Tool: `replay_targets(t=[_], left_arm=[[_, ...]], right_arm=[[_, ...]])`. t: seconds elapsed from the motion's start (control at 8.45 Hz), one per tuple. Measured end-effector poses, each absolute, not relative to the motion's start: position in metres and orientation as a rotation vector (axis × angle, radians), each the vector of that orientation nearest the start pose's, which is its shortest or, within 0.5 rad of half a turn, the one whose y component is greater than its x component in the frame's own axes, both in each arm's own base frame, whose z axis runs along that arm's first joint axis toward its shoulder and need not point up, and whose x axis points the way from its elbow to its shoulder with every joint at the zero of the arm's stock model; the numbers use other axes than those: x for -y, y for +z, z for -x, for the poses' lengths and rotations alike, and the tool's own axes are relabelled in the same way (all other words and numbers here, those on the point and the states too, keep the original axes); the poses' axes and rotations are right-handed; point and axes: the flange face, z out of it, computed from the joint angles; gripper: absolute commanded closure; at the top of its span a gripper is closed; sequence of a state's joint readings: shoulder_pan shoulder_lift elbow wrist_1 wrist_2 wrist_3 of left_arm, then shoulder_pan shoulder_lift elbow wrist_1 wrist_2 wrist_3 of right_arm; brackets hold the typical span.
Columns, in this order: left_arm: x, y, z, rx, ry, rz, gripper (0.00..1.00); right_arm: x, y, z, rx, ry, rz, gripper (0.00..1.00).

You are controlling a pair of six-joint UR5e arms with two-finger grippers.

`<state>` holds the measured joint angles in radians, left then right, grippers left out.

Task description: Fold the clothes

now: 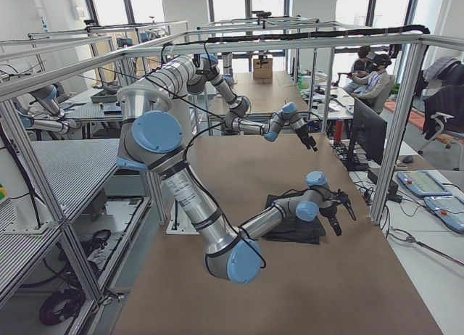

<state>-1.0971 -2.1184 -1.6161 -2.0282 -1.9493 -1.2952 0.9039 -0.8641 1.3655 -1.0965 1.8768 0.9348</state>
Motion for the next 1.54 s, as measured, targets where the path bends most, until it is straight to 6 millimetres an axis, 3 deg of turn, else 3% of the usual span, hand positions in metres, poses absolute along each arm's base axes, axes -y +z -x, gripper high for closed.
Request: replay_targets(t=[0.35, 0.71, 0.83, 1.06, 1.3, 1.54], left_arm=[[0.646, 0.264, -0.224, -1.034, -0.54, -0.397, 0.0], [0.647, 0.262, -0.225, -1.037, -0.536, -0.4, 0.0], [0.647, 0.262, -0.225, -1.037, -0.536, -0.4, 0.0], [0.647, 0.262, -0.225, -1.038, -0.535, -0.402, 0.0], [0.646, 0.261, -0.225, -1.039, -0.534, -0.402, 0.0], [0.647, 0.262, -0.225, -1.037, -0.533, -0.401, 0.0]], right_arm=[[0.601, 0.278, 0.442, 1.062, 0.11, -0.457, 0.06], [0.548, 0.284, 0.5, 1.117, 0.065, -0.398, 0.08], [0.533, 0.287, 0.517, 1.109, 0.058, -0.403, 0.14], [0.52, 0.287, 0.534, 1.086, 0.075, -0.445, 0.26], [0.517, 0.282, 0.537, 1.088, 0.092, -0.457, 0.4], [0.517, 0.281, 0.538, 1.087, 0.096, -0.459, 0.4]])
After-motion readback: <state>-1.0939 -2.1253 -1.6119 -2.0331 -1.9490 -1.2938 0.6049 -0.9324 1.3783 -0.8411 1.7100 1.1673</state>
